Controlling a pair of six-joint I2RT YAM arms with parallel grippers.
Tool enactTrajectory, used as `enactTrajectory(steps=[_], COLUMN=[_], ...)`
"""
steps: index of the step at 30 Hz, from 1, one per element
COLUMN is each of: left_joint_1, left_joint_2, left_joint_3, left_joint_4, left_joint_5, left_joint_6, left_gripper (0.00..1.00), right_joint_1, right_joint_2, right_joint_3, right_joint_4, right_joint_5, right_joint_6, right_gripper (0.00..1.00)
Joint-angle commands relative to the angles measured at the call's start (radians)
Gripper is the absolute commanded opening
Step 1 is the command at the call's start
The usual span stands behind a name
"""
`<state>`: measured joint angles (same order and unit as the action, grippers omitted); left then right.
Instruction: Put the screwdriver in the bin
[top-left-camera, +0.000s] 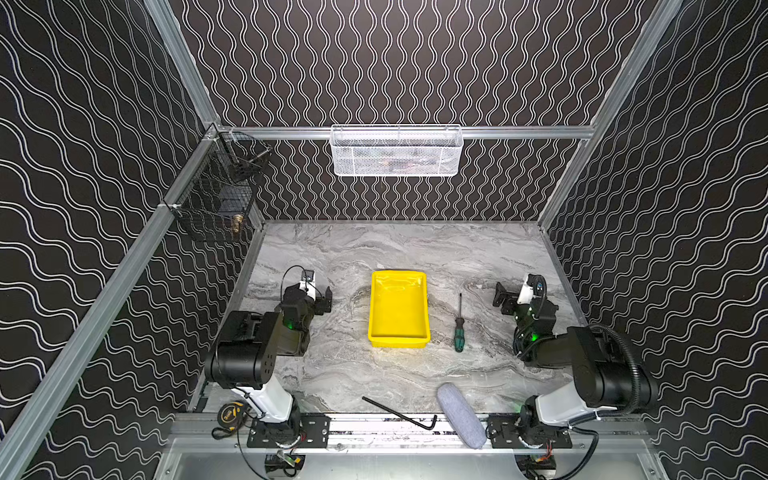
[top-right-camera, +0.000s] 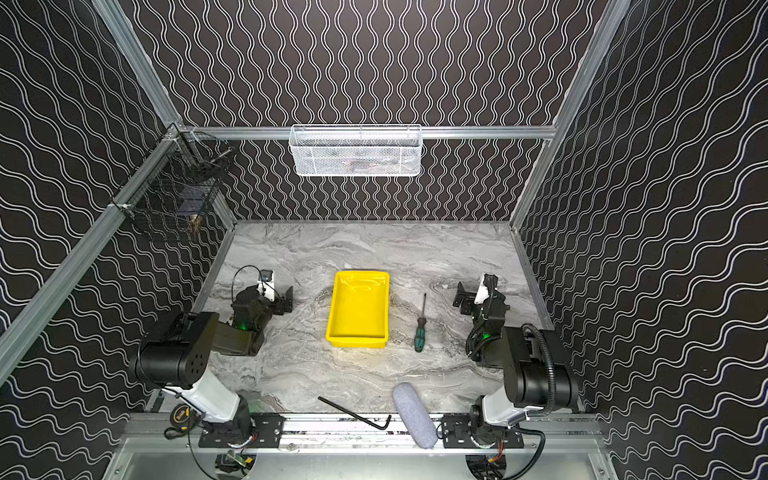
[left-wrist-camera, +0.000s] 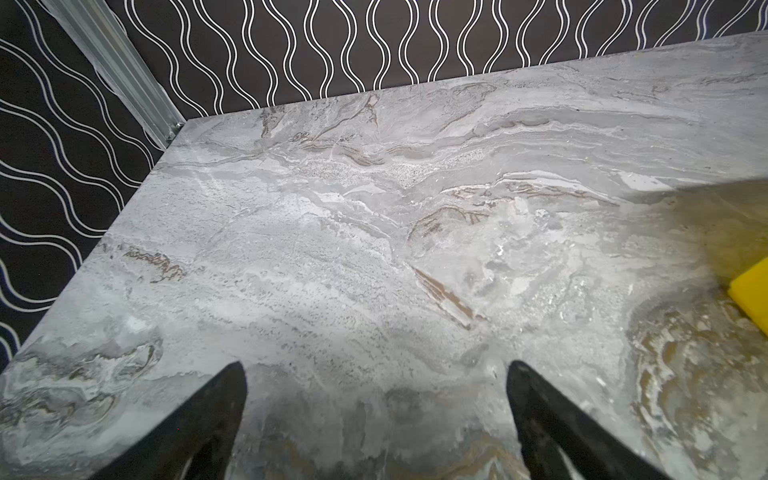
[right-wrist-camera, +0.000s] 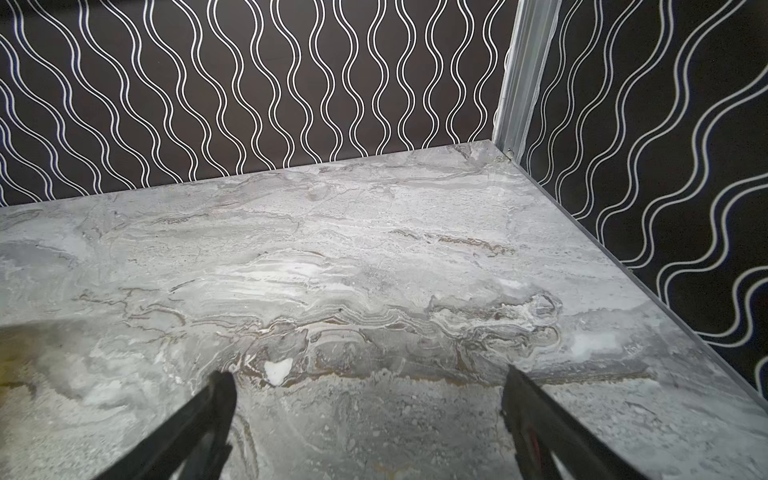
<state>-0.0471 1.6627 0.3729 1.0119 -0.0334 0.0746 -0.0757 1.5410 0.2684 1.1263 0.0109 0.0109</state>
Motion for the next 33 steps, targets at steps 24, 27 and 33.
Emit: enactTrajectory(steps=[24,27,33], left_joint_1=[-0.010,-0.009,-0.010], left_joint_2=[-0.004,-0.004,-0.003], left_joint_3=[0.000,0.000,0.000], left_joint_4=[0.011,0.011,0.011], left_joint_5=[-0.016,-0.016,-0.013], left_joint_6=[-0.001,-0.001,0.000], left_gripper=[0.99,0.99,0.99], right_joint_1=[0.001,0.001,0.001], right_joint_2=[-0.002,-0.002,0.000], right_joint_3=[0.000,0.000,0.000], right_joint_4=[0.047,0.046,0.047], right_joint_5=[0.006,0.006,0.004], right_joint_6=[0.000,0.000,0.000], right_gripper=[0.99,0.99,0.99])
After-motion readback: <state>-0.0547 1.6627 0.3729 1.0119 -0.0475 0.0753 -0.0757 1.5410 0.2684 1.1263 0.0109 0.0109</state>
